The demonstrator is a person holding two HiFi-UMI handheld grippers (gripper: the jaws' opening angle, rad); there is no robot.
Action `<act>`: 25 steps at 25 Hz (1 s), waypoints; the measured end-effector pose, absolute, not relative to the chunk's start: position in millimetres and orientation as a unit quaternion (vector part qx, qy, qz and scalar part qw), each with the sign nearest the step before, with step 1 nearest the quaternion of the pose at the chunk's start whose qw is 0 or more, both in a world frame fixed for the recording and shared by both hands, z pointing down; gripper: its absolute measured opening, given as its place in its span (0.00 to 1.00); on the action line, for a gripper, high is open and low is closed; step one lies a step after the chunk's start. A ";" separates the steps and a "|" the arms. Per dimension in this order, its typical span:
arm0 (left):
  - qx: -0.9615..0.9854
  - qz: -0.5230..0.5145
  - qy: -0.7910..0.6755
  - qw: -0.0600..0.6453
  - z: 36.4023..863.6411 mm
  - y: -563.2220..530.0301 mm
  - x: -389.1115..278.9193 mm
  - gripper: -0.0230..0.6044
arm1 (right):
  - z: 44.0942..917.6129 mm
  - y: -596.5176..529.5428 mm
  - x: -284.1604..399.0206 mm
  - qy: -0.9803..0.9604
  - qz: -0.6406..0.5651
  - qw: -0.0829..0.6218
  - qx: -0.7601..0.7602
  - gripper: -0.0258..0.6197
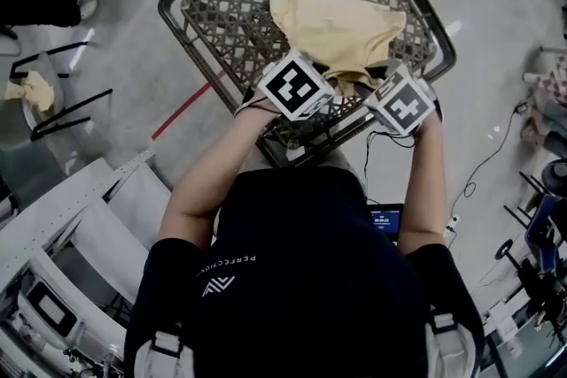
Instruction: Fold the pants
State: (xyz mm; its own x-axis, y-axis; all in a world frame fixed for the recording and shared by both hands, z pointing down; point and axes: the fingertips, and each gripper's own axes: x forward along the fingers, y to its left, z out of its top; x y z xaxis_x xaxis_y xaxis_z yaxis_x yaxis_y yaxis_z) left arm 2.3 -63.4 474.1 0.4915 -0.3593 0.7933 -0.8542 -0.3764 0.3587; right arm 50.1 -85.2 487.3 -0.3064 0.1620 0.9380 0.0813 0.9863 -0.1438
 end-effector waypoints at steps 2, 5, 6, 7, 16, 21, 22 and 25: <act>0.759 0.313 -0.400 0.408 480.9 -70.7 -3.9 0.20 | 493.3 -94.5 43.0 -0.810 0.034 0.579 -0.082 0.27; 0.749 0.305 -0.409 0.422 487.1 -82.3 -10.9 0.21 | 499.9 -106.3 35.6 -0.811 0.029 0.577 -0.089 0.27; 0.747 0.303 -0.411 0.426 488.8 -86.1 -12.4 0.21 | 501.5 -110.1 33.8 -0.811 0.028 0.577 -0.091 0.27; 0.745 0.302 -0.413 0.428 490.5 -89.3 -13.7 0.21 | 503.3 -113.5 32.4 -0.811 0.029 0.576 -0.093 0.27; 0.738 0.317 -0.422 0.420 501.5 -124.9 -32.3 0.21 | 514.9 -149.3 14.3 -0.815 0.015 0.574 -0.073 0.27; 0.733 0.306 -0.433 0.427 507.0 -137.9 -44.4 0.22 | 520.4 -161.7 2.3 -0.821 0.012 0.566 -0.070 0.27; 0.731 0.305 -0.435 0.428 509.4 -139.4 -47.0 0.22 | 522.5 -163.5 0.0 -0.823 0.014 0.564 -0.068 0.27; 0.727 0.303 -0.439 0.433 517.8 -140.4 -55.2 0.22 | 529.8 -163.1 -5.2 -0.822 0.029 0.565 -0.068 0.27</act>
State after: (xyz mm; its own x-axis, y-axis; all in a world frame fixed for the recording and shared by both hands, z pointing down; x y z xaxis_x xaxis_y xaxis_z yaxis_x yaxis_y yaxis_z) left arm -55.2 -140.4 517.8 0.4311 -0.3750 0.8207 -0.9003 -0.2397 0.3634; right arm -5.2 -163.1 529.8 -0.3523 0.1440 0.9247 0.0787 0.9891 -0.1240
